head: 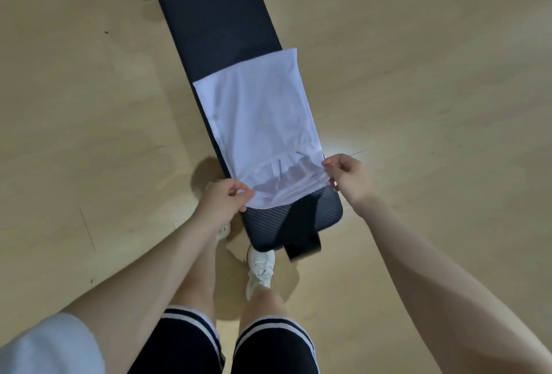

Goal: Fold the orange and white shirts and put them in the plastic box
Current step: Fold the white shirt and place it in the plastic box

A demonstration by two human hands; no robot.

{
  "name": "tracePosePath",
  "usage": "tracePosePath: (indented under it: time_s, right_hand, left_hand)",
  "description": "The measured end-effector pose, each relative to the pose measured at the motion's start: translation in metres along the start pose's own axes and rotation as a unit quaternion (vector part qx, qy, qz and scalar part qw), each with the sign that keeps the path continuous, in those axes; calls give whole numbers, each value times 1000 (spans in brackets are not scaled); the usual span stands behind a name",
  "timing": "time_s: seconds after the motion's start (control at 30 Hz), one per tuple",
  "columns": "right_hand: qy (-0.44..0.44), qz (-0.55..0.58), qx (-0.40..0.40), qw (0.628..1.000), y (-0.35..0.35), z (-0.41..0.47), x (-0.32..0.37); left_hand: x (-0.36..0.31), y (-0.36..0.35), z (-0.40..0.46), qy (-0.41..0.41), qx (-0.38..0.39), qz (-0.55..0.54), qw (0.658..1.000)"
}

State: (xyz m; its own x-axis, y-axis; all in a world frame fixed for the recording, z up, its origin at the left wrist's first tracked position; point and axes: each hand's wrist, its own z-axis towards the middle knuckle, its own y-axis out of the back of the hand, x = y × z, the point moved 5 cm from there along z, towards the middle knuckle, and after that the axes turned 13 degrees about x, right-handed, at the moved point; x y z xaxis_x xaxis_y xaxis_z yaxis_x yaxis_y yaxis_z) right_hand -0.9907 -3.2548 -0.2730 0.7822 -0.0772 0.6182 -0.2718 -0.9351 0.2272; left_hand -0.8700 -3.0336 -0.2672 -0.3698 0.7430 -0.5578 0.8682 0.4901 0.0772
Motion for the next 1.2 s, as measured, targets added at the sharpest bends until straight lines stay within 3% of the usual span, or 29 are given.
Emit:
tracePosePath:
  time_s: [0.23,0.37,0.5,0.63,0.73,0.83,0.9,0.97,1.0,1.1,1.2]
  right_hand:
    - [50,68,21,996,-2,80,95]
    - [42,62,46,996,-10,136,127]
    - [7,-55,-24,998,-15,180,137]
    - [10,-15,-70,997,-13,203,144]
    - [-1,-78,-103,992,-8,216,149]
    - [27,-238,-182,954,-18,211,153]
    - [136,-367,-225,892,-40,193,157]
    - [245,-443,-190,841,-75,171,148]
    - [279,-465,-153,826,-93,161,138]
    - [278,-542,-60,791,-122,148,93]
    - [171,-592,-55,786,-97,156,55]
  left_hand:
    - [-59,75,57,-65,89,-51,993]
    - [-66,121,104,-78,12,16,997]
    - [-72,143,139,-88,-42,6,995]
    - [-68,156,164,-80,-47,-33,995]
    - [-76,165,174,-102,-65,-3,993]
    - [-86,165,171,-122,-141,161,969]
    - [-94,149,156,-205,-189,337,899]
    - [-89,115,147,-285,-158,462,825]
    - [-80,100,147,-291,-124,500,807]
    - [-46,76,156,-210,-55,551,806]
    - [-22,77,158,-146,-44,567,809]
